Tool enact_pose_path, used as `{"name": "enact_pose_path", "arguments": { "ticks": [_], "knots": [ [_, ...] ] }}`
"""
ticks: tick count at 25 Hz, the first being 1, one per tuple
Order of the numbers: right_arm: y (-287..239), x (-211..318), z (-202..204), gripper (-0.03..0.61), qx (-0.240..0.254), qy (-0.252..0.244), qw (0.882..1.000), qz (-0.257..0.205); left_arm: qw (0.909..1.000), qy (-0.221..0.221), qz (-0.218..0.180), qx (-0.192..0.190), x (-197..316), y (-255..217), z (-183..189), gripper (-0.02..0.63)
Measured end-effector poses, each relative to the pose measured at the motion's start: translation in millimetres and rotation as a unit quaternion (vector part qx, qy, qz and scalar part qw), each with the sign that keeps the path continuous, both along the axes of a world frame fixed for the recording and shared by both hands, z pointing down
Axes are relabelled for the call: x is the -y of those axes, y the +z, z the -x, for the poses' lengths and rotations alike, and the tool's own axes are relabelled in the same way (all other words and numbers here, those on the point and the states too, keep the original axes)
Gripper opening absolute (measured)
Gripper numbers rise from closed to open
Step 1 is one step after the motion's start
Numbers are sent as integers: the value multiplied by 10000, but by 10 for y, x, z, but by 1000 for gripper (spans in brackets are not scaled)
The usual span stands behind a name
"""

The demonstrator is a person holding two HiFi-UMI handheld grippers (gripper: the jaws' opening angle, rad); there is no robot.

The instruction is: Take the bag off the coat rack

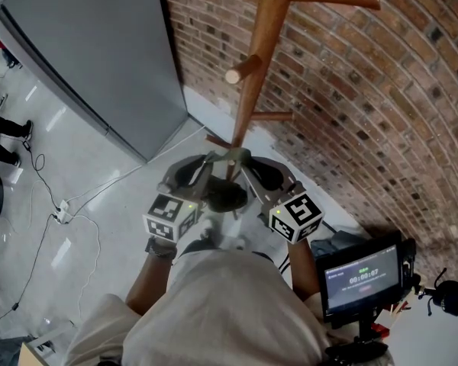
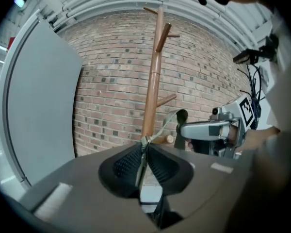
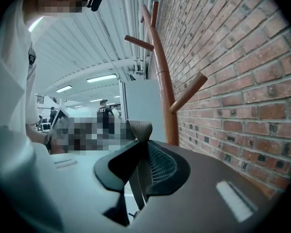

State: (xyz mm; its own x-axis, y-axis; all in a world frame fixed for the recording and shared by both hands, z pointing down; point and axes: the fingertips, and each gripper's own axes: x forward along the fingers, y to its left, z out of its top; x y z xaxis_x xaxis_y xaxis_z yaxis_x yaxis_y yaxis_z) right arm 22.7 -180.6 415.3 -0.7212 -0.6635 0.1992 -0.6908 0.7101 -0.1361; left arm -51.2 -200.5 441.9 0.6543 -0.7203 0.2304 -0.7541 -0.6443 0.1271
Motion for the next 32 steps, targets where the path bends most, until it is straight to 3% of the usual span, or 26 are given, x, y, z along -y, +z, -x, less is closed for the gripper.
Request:
{"name": "enact_pose_path", "arguments": {
  "ticks": [23,32],
  "knots": [
    [-1021,-225,-16,49,603,-329,9961,-561,9940,96,-827,-705,-223,-1124,87,41],
    [-1233,-227,-30,46,706,-389,9949,-614,9918,204,-1058,-684,-266,-1351,65,40]
  ]
}}
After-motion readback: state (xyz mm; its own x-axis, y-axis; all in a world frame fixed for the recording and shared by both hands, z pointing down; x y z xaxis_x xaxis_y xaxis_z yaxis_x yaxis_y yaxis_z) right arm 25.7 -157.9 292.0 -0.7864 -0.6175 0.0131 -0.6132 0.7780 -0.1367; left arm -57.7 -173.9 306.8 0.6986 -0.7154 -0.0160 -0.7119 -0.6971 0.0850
